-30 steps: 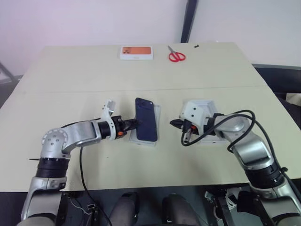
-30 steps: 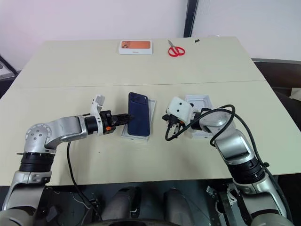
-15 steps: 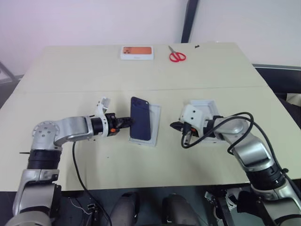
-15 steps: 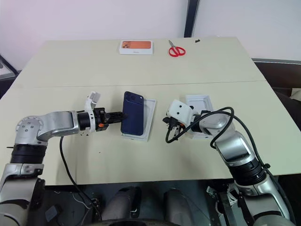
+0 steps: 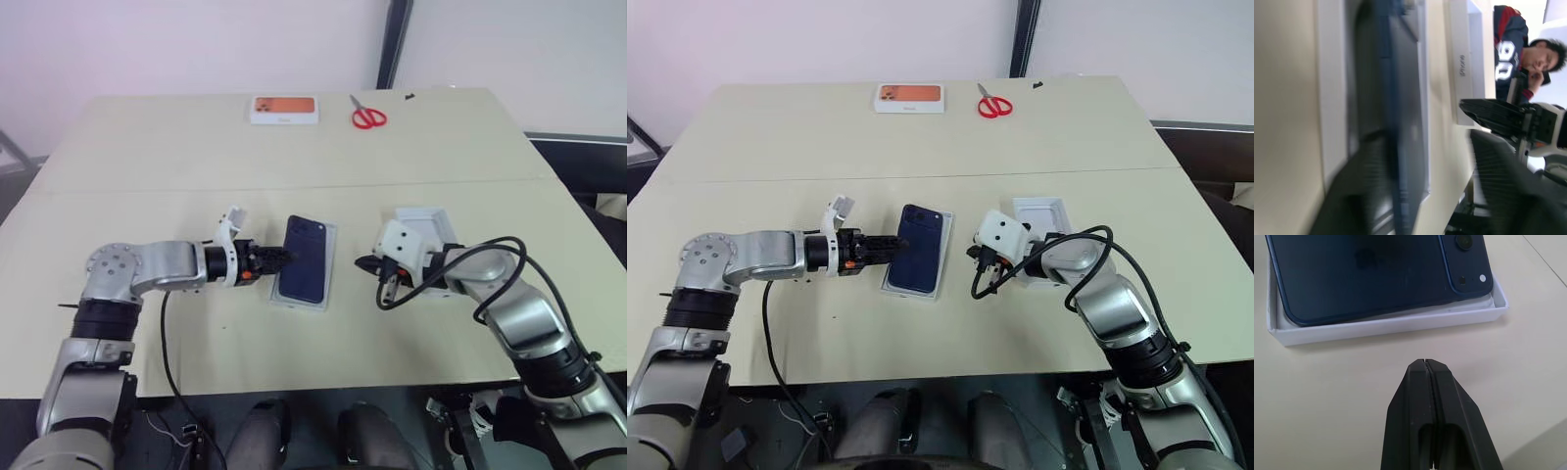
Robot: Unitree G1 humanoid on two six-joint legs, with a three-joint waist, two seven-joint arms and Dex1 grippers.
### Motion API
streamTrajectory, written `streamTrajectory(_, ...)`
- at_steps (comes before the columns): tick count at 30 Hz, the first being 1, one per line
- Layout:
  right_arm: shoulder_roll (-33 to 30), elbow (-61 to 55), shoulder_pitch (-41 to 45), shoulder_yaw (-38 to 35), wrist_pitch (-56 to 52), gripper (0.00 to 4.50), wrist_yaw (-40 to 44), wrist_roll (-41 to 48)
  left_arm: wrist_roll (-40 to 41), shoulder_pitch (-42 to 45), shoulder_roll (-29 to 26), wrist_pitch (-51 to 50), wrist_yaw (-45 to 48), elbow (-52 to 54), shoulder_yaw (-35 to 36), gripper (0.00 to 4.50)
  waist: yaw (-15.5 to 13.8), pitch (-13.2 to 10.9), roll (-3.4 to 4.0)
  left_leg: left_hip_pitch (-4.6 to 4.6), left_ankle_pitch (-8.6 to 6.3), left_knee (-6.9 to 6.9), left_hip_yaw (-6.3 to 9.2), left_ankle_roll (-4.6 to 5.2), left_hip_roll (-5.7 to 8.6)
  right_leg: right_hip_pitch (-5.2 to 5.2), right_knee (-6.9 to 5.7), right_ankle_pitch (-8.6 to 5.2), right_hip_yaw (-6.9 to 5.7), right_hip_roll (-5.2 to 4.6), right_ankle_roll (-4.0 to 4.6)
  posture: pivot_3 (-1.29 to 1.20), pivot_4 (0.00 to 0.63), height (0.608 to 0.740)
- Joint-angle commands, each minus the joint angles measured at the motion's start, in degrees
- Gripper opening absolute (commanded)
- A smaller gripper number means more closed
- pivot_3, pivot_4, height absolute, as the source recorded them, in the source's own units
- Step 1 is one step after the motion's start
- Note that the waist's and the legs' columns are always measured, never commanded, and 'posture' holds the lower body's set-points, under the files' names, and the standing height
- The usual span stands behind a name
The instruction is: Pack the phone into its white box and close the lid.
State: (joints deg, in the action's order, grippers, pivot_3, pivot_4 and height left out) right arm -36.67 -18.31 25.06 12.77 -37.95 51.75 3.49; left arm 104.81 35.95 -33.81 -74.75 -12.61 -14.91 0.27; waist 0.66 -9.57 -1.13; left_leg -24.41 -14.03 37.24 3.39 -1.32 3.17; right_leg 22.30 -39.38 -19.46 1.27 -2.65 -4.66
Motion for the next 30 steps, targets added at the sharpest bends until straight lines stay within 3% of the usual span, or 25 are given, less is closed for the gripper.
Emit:
streamTrajectory(1,-0.5,-2.5,0.4,-0.5,0.2,0.0,-0.6,0.7,-1.6,0.2,-2.1,-0.6,3.6,4.6,2.6,4.45,0.0,0.0,0.0,0.0,0.0,0.0,0.0,0.0,0.0,0.01,0.0,0.0,0.0,0.0,0.0,0.0,0.15,0.74)
streamTrajectory(7,-0.6,-1.8,1.7,-0.8,0.4,0.0,-1.3,0.6,-13.9,-3.3,-10.2,2.3,13.1,13.4,7.3,4.45,0.4,0.0,0.01,0.01,0.01,-0.08,-0.01,-0.02,-0.01,0.08,-0.04,0.0,0.02,0.01,0.01,0.0,0.15,0.74)
streamTrajectory(10,-0.2,-0.6,2.7,-0.3,0.4,0.0,-2.3,0.0,-19.9,-4.6,-11.7,6.4,18.1,15.5,10.1,4.45,0.0,0.0,0.02,0.01,0.02,-0.06,-0.01,-0.03,0.0,0.04,-0.02,0.0,0.01,0.0,0.01,0.0,0.15,0.74)
streamTrajectory(13,0.3,1.3,4.1,0.9,1.1,0.0,-3.1,-0.9,-30.0,-7.4,-13.7,11.6,23.8,18.7,9.5,3.6,-0.1,0.0,0.02,0.01,0.01,-0.02,-0.01,-0.02,0.0,-0.02,0.03,0.0,-0.01,-0.03,0.01,0.0,0.15,0.74)
streamTrajectory(20,1.0,4.3,6.5,3.5,-0.3,0.0,-5.1,-3.2,-58.6,-12.4,-17.8,29.8,40.5,25.3,-3.5,0.05,-0.1,0.0,0.04,0.0,0.01,-0.13,-0.05,-0.02,0.0,0.02,0.05,0.0,0.01,-0.03,0.02,0.0,0.15,0.74)
streamTrajectory(27,0.6,3.5,8.0,11.5,-1.4,0.0,-7.0,-10.8,-74.6,-8.3,-12.6,36.1,49.9,22.3,-16.0,0.05,0.0,0.0,0.03,-0.02,-0.03,-0.11,-0.05,0.05,0.0,0.02,0.06,0.0,0.0,-0.04,0.02,0.0,0.15,0.74)
streamTrajectory(30,1.3,3.1,8.0,13.8,-1.4,0.0,-7.4,-12.7,-78.7,-7.0,-10.2,37.5,52.2,20.4,-18.1,0.05,0.2,0.0,0.03,-0.05,-0.03,-0.12,-0.06,0.05,0.0,0.07,0.03,0.0,0.01,-0.02,0.02,0.0,0.15,0.74)
